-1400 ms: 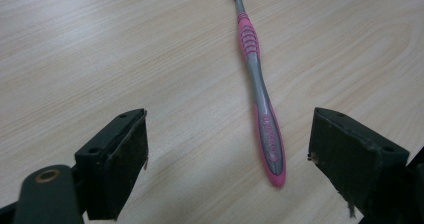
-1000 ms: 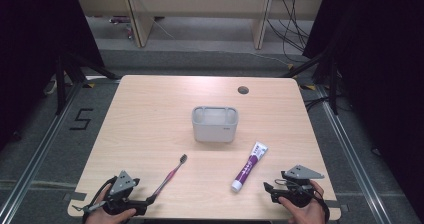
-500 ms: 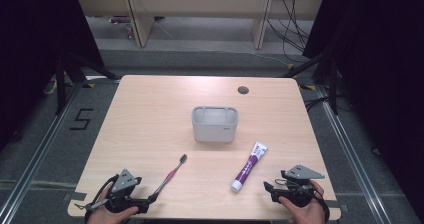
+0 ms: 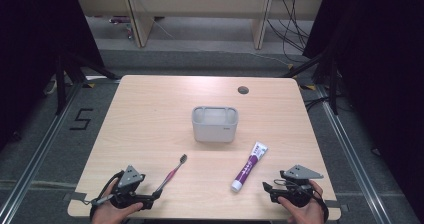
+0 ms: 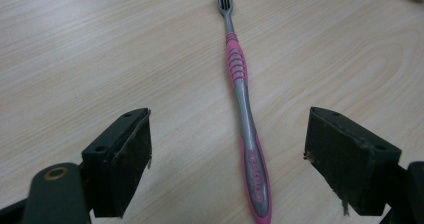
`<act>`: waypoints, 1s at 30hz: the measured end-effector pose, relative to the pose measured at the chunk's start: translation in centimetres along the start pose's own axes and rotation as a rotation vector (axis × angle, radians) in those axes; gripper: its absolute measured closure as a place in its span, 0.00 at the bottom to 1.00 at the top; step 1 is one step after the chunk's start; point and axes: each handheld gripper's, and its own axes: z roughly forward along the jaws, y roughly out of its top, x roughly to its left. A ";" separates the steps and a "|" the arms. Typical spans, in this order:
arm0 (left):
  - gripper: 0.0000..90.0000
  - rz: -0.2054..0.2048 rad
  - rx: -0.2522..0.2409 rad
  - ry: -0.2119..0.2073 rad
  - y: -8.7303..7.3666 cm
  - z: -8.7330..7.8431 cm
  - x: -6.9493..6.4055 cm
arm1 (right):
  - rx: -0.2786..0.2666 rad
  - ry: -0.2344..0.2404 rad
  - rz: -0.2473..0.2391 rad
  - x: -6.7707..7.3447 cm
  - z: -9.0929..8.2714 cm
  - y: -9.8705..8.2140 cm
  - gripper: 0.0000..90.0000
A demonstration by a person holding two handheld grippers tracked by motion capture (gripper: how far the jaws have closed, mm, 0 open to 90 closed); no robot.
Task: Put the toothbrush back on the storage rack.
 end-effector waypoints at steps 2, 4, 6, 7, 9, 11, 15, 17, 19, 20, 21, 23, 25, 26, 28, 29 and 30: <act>0.20 -0.009 0.001 0.006 0.1 0.0 -0.2 | -0.005 -0.003 -0.003 0.0 0.0 0.0 0.26; 0.20 0.006 0.013 -0.004 0.5 0.3 -0.2 | 0.001 0.002 0.008 0.1 0.0 0.0 0.26; 0.20 0.015 0.018 0.000 0.8 0.5 -0.4 | 0.004 0.005 0.011 0.1 0.0 0.0 0.26; 0.20 0.015 0.018 0.000 0.8 0.5 -0.4 | 0.004 0.005 0.011 0.1 0.0 0.0 0.26; 0.21 0.016 0.026 0.000 0.9 0.7 -0.5 | 0.001 0.006 0.005 0.1 0.0 0.0 0.26; 0.21 0.023 0.046 0.004 1.1 0.9 -0.4 | 0.003 0.001 -0.033 -0.1 0.0 0.0 0.27; 0.24 0.026 0.060 0.008 1.4 1.1 -0.2 | 0.002 0.000 -0.037 -0.1 0.0 0.0 0.27; 0.25 0.037 0.070 0.007 1.7 1.1 -0.1 | 0.000 0.004 -0.047 -0.1 0.1 0.0 0.27; 0.27 0.035 0.070 0.011 1.8 1.1 -0.1 | 0.004 0.005 -0.049 -0.1 0.1 0.0 0.27; 0.30 0.039 0.066 0.016 1.9 1.1 0.0 | 0.009 0.010 -0.036 0.1 0.1 0.0 0.27; 0.33 0.055 0.072 0.015 2.1 1.1 0.1 | 0.009 0.017 -0.032 0.2 0.2 0.0 0.27; 0.36 0.048 0.064 0.019 2.2 1.2 0.0 | 0.018 0.010 -0.018 0.3 0.1 0.0 0.27; 0.39 0.056 0.077 0.015 2.5 1.4 0.1 | 0.023 0.015 -0.020 0.4 0.1 0.0 0.27; 0.39 0.061 0.082 0.014 2.7 1.4 0.0 | 0.023 0.015 -0.020 0.4 0.1 0.0 0.27; 0.42 0.071 0.090 0.012 3.1 1.7 -0.2 | 0.015 0.031 -0.045 0.2 0.3 0.1 0.27; 0.44 0.074 0.099 0.013 3.3 1.7 -0.2 | 0.015 0.031 -0.044 0.2 0.3 0.1 0.27; 0.47 0.082 0.107 0.013 3.6 1.9 -0.4 | 0.015 0.029 -0.046 0.2 0.2 0.1 0.27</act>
